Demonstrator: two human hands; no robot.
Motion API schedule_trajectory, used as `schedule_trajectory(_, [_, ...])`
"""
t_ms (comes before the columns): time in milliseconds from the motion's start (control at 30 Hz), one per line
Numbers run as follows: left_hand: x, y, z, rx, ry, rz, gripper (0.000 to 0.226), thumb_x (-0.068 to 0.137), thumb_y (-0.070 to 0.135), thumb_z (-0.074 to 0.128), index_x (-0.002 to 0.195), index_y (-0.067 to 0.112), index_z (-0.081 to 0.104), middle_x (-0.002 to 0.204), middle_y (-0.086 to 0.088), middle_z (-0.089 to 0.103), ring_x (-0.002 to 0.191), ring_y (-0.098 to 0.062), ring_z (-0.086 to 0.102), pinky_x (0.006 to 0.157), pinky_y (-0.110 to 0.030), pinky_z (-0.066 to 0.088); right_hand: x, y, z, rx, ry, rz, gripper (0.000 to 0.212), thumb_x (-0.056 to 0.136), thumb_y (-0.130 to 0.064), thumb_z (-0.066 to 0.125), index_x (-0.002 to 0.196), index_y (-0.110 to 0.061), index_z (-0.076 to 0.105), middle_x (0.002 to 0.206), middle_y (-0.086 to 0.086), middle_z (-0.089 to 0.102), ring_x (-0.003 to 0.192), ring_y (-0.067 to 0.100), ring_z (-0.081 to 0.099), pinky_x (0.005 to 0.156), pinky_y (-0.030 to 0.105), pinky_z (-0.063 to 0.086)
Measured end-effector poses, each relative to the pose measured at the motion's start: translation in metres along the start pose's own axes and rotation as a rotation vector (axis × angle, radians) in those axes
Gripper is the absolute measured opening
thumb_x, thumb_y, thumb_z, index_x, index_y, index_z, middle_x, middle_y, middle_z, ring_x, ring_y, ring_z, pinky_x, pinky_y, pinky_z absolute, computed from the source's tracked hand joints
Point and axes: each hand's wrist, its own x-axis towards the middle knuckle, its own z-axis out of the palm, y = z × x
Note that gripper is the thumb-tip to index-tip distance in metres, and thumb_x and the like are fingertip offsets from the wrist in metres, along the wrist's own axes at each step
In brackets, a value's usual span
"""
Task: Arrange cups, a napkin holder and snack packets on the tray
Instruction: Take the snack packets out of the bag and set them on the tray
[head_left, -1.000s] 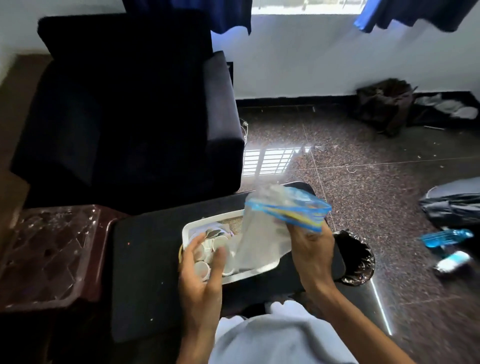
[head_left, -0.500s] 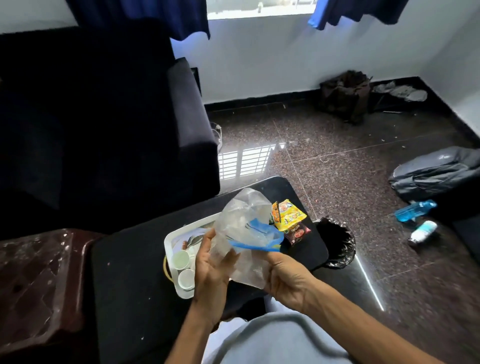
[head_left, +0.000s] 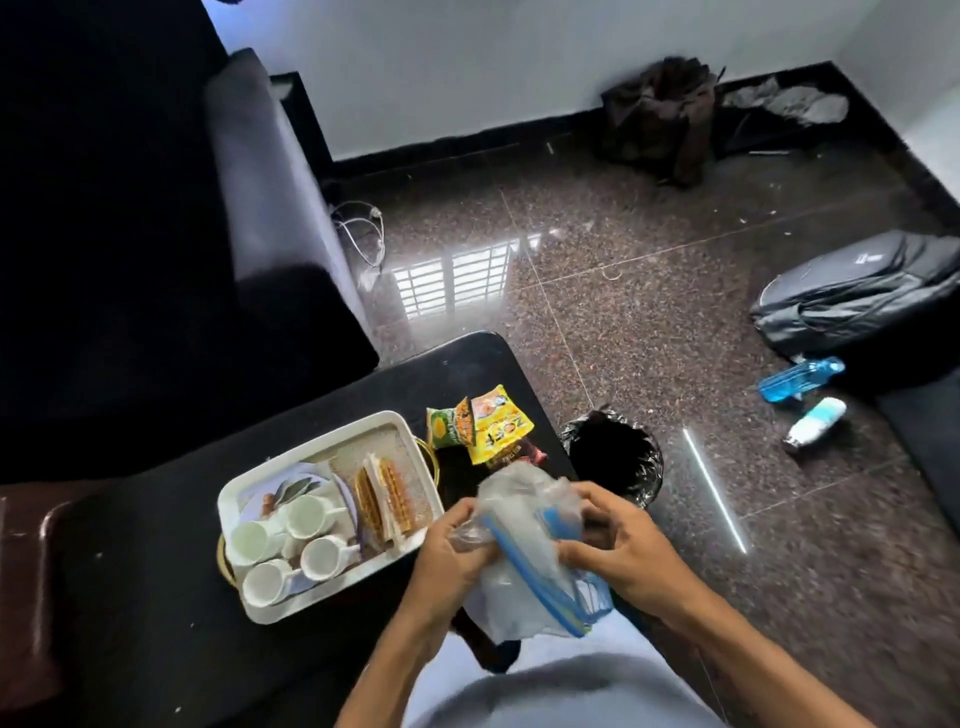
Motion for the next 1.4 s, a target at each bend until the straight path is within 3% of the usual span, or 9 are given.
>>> schedule_trajectory(100, [0.045,-0.020,0.054,0.121,0.065,-0.017,0.046,0.079,0.028,0.084,0.120,0.035,0.065,0.120,0.000,0.072,0.110,-0.017,0.069,0.090,-0.034,0.059,0.026,0.044,-0.056,-0.212,0.176,0.004,0.024,0.071,-0.013,0.074,0.092,-0.024,0.070,0.078,-0.007,0.072,0.071,-0.003,0.061,0.066,0.014,0.051])
schedule_trajectory(167, [0.073,-0.034,0.081,0.199,0.140,-0.058,0.057,0.086,0.027,0.078,0.138,0.032,0.054,0.130,0.007,0.063,0.116,-0.012,0.064,0.099,-0.031,0.053,0.053,0.088,-0.093,-0.317,0.375,0.029,0.019,0.069,-0.020,0.072,0.086,-0.028,0.069,0.071,-0.012,0.070,0.063,-0.006,0.060,0.063,0.016,0.050])
schedule_trajectory(300, [0.115,-0.060,0.106,0.188,0.215,-0.147,0.035,0.093,0.026,0.070,0.122,0.043,0.062,0.123,0.015,0.067,0.105,-0.003,0.068,0.095,-0.030,0.056,0.117,0.184,-0.157,-0.257,0.733,0.286,0.017,0.081,-0.010,0.071,0.088,-0.022,0.063,0.072,-0.003,0.062,0.081,0.030,0.062,0.075,0.043,0.050])
schedule_trajectory(400, [0.134,-0.079,0.107,0.163,0.219,-0.181,0.027,0.095,0.019,0.068,0.107,0.044,0.069,0.107,0.017,0.075,0.100,-0.001,0.071,0.095,-0.035,0.059,0.168,0.249,-0.177,-0.196,0.826,0.410,0.014,0.084,-0.011,0.065,0.088,-0.020,0.056,0.078,0.002,0.056,0.090,0.031,0.055,0.065,0.036,0.040])
schedule_trajectory(533, [0.154,-0.103,0.100,0.147,0.275,-0.214,0.027,0.096,0.011,0.065,0.100,0.036,0.073,0.097,0.017,0.079,0.098,-0.010,0.074,0.091,-0.034,0.057,0.226,0.314,-0.178,-0.236,0.902,0.567,0.026,0.084,-0.006,0.065,0.110,-0.001,0.060,0.103,0.026,0.065,0.109,0.042,0.053,0.085,0.038,0.042])
schedule_trajectory(933, [0.171,-0.112,0.077,0.088,0.375,-0.155,0.021,0.095,0.014,0.064,0.104,0.030,0.073,0.099,0.013,0.080,0.094,-0.007,0.076,0.079,-0.023,0.057,0.286,0.365,-0.148,-0.065,0.908,0.724,0.050,0.082,-0.017,0.073,0.125,0.001,0.059,0.127,0.027,0.062,0.119,0.041,0.059,0.101,0.047,0.050])
schedule_trajectory(1100, [0.173,-0.080,0.054,0.170,0.481,-0.006,0.023,0.096,0.018,0.065,0.101,0.038,0.073,0.100,0.015,0.079,0.096,-0.003,0.074,0.081,-0.018,0.057,0.262,0.284,-0.129,-0.257,0.763,0.467,0.039,0.089,-0.026,0.067,0.126,-0.014,0.061,0.127,0.011,0.065,0.111,0.026,0.061,0.104,0.037,0.044])
schedule_trajectory(1233, [0.187,-0.045,0.004,0.571,0.620,0.247,0.027,0.097,0.009,0.063,0.113,0.029,0.071,0.105,0.016,0.074,0.101,0.005,0.066,0.082,-0.003,0.047,0.237,0.198,-0.086,-0.137,0.551,0.179,0.021,0.090,-0.023,0.067,0.109,-0.029,0.067,0.112,-0.005,0.070,0.095,0.008,0.068,0.092,0.032,0.054])
schedule_trajectory(1400, [0.232,-0.010,-0.069,1.136,0.434,0.349,0.050,0.092,0.004,0.063,0.139,0.022,0.057,0.135,0.003,0.062,0.122,-0.016,0.059,0.096,-0.029,0.051,0.221,0.129,-0.028,-0.025,0.335,-0.064,0.018,0.090,-0.015,0.070,0.100,-0.030,0.071,0.104,-0.007,0.072,0.093,0.000,0.069,0.074,0.005,0.050])
